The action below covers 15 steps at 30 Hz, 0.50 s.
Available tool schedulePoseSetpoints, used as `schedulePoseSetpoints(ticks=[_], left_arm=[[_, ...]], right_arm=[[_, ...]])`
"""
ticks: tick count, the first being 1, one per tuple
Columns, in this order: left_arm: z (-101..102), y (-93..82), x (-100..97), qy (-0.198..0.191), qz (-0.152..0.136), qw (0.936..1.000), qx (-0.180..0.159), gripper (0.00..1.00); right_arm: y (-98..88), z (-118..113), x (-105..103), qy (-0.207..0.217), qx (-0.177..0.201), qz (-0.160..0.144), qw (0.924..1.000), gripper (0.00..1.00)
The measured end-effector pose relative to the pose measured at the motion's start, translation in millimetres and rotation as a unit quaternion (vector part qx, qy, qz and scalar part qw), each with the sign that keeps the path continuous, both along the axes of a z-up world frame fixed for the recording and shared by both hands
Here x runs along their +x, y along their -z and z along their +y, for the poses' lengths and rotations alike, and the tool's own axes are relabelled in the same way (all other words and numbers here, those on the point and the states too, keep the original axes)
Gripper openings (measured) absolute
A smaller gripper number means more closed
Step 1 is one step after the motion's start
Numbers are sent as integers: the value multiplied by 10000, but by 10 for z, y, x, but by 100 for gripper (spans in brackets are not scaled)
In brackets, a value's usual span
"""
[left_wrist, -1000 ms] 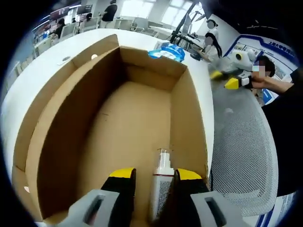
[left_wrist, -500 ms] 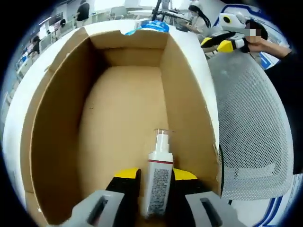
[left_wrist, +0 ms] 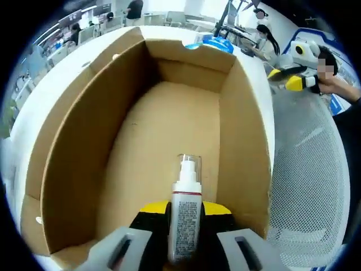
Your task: Operate the shoe box by opening the lid, removing the specified soft item, and placing it in the target area until the item is outside and the box remains undamaged.
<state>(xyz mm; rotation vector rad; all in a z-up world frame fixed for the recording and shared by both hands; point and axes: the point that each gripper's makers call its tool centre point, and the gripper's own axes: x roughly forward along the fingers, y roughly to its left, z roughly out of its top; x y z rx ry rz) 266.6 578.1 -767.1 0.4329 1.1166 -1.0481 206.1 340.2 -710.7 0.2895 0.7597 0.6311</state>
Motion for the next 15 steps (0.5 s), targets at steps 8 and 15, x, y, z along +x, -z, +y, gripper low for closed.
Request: schedulePoseSetpoints(ticks=[8,15], left_arm=[[-64,-261,123,-645,-60,9961,-597,20],[-143,-415,155,-785,-83,9928,-900,20]], right_arm=[[-33,-1,17,-4,66,-47,10000,28],[-58,20,46,-90,83,-82,9999,28]])
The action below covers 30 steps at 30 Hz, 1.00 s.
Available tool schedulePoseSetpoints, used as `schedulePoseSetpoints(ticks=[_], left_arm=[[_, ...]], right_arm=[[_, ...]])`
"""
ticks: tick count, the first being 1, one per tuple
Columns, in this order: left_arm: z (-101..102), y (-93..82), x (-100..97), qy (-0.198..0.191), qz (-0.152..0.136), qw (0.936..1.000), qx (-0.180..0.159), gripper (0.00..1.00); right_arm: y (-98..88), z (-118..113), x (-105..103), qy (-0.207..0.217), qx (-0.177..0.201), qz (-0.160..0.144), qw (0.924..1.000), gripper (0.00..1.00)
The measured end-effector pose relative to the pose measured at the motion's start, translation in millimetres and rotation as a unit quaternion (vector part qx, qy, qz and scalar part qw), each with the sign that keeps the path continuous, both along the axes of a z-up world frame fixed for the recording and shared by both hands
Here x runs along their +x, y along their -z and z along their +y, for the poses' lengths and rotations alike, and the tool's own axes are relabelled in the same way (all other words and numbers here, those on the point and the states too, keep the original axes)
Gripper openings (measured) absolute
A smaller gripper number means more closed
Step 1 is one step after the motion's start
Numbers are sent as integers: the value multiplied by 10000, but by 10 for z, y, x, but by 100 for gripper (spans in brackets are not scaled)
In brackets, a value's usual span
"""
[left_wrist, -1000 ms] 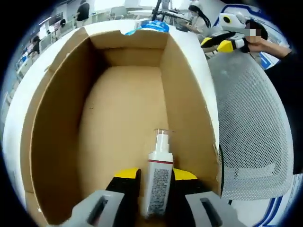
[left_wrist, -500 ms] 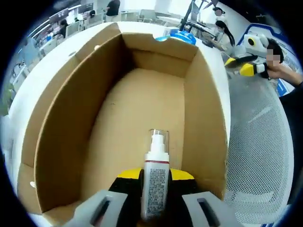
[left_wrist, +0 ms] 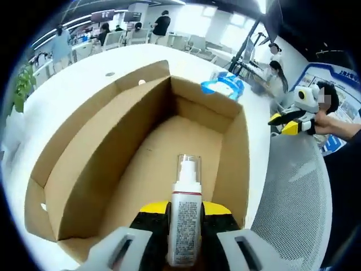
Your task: Operate the shoe box by opening the lid, removing the specified soft item, and placing it in the target area until the item is outside and the box remains undamaged.
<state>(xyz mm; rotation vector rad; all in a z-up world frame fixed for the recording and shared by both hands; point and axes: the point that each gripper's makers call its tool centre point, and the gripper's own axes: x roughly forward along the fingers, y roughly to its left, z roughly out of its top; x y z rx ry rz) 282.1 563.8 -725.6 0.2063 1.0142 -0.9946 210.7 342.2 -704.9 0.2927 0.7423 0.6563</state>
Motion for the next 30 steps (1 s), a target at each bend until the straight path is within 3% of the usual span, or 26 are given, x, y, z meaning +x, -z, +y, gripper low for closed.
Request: schedulePoseSetpoints(ticks=[9,15,24,30], left_arm=[[-254,-237,-21,291,-63,9990,-343,20],[-489,-462,-92,613,-25,9957,-699,20],[-862,-776,-268,1301,-66,9854,-1100,20],[-1055,-920,-417,1788,-49,9757,-1268,20]], right_arm=[[-186,148,118,-346,19,-251,9991,28],[-438,273,232,-759,50,-608,9952,28],[-829,443,401,-1363,33,-1178,9836,29],[-895,563,381,-2042,-221,-1415,9684,31]])
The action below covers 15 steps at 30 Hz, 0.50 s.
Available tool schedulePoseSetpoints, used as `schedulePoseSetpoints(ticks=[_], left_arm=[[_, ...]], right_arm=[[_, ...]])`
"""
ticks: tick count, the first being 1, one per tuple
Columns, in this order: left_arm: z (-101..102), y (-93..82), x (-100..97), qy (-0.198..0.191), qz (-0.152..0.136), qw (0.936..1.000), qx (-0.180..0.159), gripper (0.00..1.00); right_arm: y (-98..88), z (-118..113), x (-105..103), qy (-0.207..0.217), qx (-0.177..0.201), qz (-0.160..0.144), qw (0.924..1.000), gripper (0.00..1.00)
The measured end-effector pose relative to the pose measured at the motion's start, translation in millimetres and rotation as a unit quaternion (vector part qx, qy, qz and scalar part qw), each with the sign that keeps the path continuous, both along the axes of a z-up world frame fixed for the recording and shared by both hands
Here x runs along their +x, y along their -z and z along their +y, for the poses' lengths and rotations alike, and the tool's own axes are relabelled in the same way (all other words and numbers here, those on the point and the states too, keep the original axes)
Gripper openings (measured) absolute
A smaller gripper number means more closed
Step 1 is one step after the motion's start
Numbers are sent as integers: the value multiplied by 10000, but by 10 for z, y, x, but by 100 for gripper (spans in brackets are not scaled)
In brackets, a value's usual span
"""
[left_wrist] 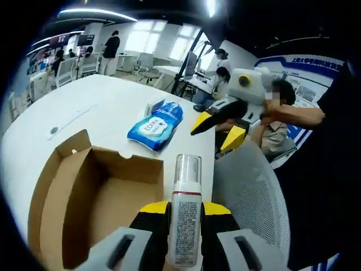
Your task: Operate the shoe box by opening the lid, removing the specified soft item, and placing it in the target area until the item is outside and the box remains undamaged.
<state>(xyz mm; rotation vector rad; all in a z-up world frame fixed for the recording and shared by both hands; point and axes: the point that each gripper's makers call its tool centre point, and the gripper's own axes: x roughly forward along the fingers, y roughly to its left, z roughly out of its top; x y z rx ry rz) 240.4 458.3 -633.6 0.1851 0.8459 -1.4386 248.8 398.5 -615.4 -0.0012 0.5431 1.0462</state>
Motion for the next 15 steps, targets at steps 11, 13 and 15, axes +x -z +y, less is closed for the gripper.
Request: schedulePoseSetpoints(ticks=[11,13,15], left_arm=[[-243,-193,-396,1057,-41,9944,-27,20],[-277,-223,-429,1155,-39,9933,-50,20],[-319,-247,-449,1221,-51,9925,-57,20]], right_arm=[[-127,170,-336,-1113,-7,-130,9937,31],[-155,201,-394,-1212,95,-123,9925,31],[-178,226,-457,-1330,178,-95,9909,29]])
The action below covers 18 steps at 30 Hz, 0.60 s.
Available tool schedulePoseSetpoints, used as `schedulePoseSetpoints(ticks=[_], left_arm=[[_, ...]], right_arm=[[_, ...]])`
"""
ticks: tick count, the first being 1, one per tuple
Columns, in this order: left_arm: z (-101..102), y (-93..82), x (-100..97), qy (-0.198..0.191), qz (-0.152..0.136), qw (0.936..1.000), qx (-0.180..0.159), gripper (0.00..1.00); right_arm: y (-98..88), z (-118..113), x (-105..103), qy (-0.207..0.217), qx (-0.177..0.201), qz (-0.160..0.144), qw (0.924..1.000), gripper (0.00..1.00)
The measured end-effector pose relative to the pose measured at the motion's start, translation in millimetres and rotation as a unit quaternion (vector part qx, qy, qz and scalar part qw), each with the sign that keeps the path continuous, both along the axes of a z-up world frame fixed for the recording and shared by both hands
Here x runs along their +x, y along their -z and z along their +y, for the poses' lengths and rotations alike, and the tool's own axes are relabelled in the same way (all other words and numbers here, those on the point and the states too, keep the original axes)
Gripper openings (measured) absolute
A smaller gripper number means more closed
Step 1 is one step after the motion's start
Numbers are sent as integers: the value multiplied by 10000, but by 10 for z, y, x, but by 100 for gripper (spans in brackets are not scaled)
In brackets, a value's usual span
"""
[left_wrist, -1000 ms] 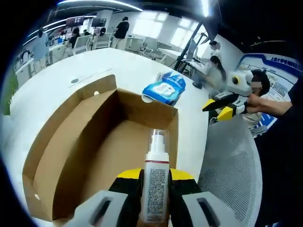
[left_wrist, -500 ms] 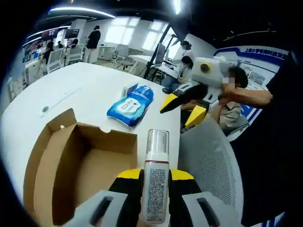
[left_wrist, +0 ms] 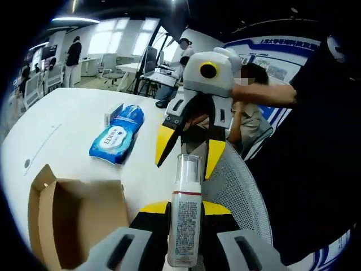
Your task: Operate the shoe box by opening the lid, removing the specified soft item, and placing it in the target area until the item is outside and the box remains undamaged.
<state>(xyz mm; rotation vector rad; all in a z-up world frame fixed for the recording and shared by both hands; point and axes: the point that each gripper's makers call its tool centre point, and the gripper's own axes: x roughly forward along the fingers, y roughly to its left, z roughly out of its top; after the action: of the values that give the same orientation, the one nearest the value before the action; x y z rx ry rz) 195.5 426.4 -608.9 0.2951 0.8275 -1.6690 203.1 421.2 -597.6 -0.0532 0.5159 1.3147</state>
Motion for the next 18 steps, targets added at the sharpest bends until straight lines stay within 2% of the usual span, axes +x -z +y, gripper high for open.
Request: schedulePoseSetpoints(ticks=[4,7,12,14,18], left_arm=[[-67,-84,-66,195,25,9998,-93,20],[-77,-91,-88,282,34,9995,-104,20],[-100,-113,-125,354,237,9988,-234,20],[-104,-90,-180,455,378,9980,-221,21],[-128,11,-265,575,415,9974,-91,21]], right_arm=[[-22,19,-90,-184,35,-18,9998,20],[-43,-16,-109,-183,111,38,9998,19],[-91,-24,-145,-166,199,91,9996,18],[-86,-13,-187,-204,183,160,9995,18],[-17,-4,-249,-376,-75,65,9992,17]])
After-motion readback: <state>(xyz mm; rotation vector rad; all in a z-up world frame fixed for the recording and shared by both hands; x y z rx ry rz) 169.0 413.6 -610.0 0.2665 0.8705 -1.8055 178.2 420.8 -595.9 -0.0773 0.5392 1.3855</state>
